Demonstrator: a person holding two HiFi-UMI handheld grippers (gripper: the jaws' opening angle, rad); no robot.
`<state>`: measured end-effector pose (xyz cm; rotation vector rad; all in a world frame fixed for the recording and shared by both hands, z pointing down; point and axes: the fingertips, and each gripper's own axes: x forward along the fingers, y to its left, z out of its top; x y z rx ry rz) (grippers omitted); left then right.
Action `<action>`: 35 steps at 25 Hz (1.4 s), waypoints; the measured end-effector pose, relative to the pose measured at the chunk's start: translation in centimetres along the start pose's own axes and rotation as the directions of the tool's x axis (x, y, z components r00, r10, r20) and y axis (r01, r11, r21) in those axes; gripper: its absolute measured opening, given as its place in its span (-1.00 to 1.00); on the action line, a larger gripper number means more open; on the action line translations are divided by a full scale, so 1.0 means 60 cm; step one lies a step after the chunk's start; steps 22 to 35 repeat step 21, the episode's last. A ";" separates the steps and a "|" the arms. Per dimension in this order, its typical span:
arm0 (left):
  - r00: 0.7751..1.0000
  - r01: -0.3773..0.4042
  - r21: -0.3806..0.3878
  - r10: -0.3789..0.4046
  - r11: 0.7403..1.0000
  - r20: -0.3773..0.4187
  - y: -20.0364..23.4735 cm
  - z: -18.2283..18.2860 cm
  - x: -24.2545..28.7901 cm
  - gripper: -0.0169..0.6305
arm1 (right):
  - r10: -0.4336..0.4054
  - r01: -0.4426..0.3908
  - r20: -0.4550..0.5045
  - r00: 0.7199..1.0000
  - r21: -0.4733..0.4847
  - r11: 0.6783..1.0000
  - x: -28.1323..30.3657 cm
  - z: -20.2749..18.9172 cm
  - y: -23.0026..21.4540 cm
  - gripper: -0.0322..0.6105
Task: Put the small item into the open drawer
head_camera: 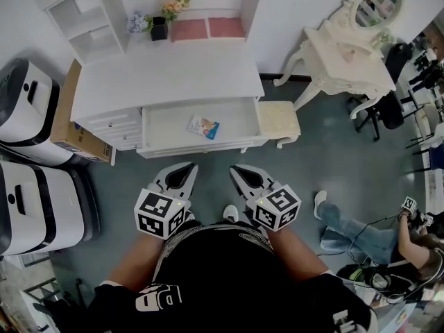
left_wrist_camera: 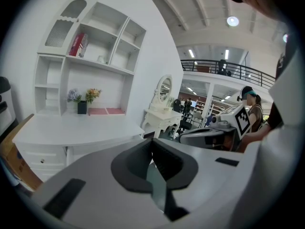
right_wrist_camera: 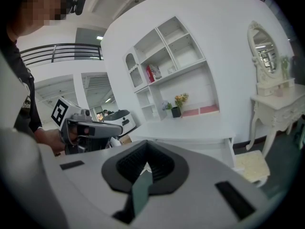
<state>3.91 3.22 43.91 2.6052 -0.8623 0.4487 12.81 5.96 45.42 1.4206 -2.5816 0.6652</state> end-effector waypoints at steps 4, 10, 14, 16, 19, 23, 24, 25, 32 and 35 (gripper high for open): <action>1.000 0.002 -0.004 -0.002 1.000 0.005 -0.001 0.002 0.001 -0.91 | 0.005 -0.005 -0.005 1.000 -0.004 1.000 0.002 0.000 0.002 -0.88; 1.000 0.003 -0.003 -0.003 1.000 0.003 -0.001 0.000 0.000 -0.91 | 0.008 -0.008 -0.008 1.000 -0.001 1.000 0.002 -0.002 0.003 -0.88; 1.000 0.003 -0.004 -0.003 1.000 0.001 -0.005 0.001 0.000 -0.91 | 0.013 -0.013 -0.009 1.000 -0.001 1.000 0.000 -0.002 0.004 -0.88; 1.000 0.003 -0.003 -0.003 1.000 0.001 -0.004 0.000 0.001 -0.91 | 0.015 -0.015 -0.008 1.000 -0.002 1.000 0.001 -0.005 0.005 -0.88; 1.000 0.002 -0.003 -0.002 1.000 0.008 -0.004 -0.002 0.000 -0.91 | 0.019 -0.019 -0.009 1.000 -0.005 1.000 0.002 -0.008 0.007 -0.88; 1.000 0.002 -0.004 -0.001 1.000 0.013 -0.004 -0.003 0.000 -0.91 | 0.022 -0.022 -0.010 1.000 -0.007 1.000 0.003 -0.008 0.008 -0.88; 1.000 0.002 -0.004 -0.001 1.000 0.013 -0.004 -0.003 0.000 -0.91 | 0.022 -0.022 -0.010 1.000 -0.007 1.000 0.003 -0.008 0.008 -0.88; 1.000 0.002 -0.004 -0.001 1.000 0.013 -0.004 -0.003 0.000 -0.91 | 0.022 -0.022 -0.010 1.000 -0.007 1.000 0.003 -0.008 0.008 -0.88; 1.000 0.002 -0.004 -0.001 1.000 0.013 -0.004 -0.003 0.000 -0.91 | 0.022 -0.022 -0.010 1.000 -0.007 1.000 0.003 -0.008 0.008 -0.88; 1.000 0.002 -0.004 -0.001 1.000 0.013 -0.004 -0.003 0.000 -0.91 | 0.022 -0.022 -0.010 1.000 -0.007 1.000 0.003 -0.008 0.008 -0.88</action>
